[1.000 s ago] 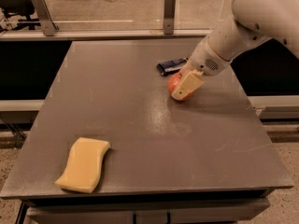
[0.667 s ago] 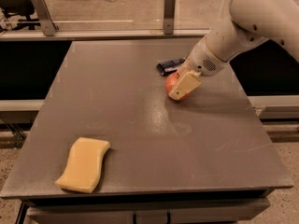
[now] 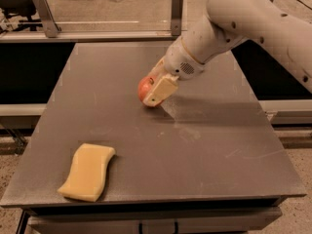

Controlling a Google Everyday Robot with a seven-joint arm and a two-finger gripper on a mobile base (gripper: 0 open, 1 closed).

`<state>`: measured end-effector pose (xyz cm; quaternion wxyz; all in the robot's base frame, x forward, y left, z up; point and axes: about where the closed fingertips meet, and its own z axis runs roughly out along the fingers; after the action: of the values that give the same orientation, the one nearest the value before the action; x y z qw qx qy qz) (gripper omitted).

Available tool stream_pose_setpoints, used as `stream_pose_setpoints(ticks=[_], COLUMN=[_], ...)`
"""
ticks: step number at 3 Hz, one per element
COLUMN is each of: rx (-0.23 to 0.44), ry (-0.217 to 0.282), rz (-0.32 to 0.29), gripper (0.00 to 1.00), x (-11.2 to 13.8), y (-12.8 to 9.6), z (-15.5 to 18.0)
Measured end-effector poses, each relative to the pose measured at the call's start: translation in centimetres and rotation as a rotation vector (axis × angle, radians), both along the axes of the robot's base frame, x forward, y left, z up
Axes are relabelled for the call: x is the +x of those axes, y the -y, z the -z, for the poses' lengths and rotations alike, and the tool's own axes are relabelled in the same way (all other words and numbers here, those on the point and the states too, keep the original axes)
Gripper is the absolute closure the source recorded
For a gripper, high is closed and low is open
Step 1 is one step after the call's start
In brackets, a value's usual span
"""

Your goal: Move apple near sponge

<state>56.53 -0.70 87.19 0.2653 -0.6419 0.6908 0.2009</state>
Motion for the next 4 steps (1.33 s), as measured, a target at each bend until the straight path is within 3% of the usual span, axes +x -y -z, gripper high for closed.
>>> stream_pose_setpoints(ticks=[1,2,4], rx=[0.047,0.041,-0.081], ry=[-0.005,-0.01,0.032], rz=[-0.166,-0.273,-0.394], gripper=[1.0,1.0,1.0], x=[-2.4,-4.8,-8.9], y=[-5.0,-6.9,-7.4], z=[-0.9,-1.6,-0.6])
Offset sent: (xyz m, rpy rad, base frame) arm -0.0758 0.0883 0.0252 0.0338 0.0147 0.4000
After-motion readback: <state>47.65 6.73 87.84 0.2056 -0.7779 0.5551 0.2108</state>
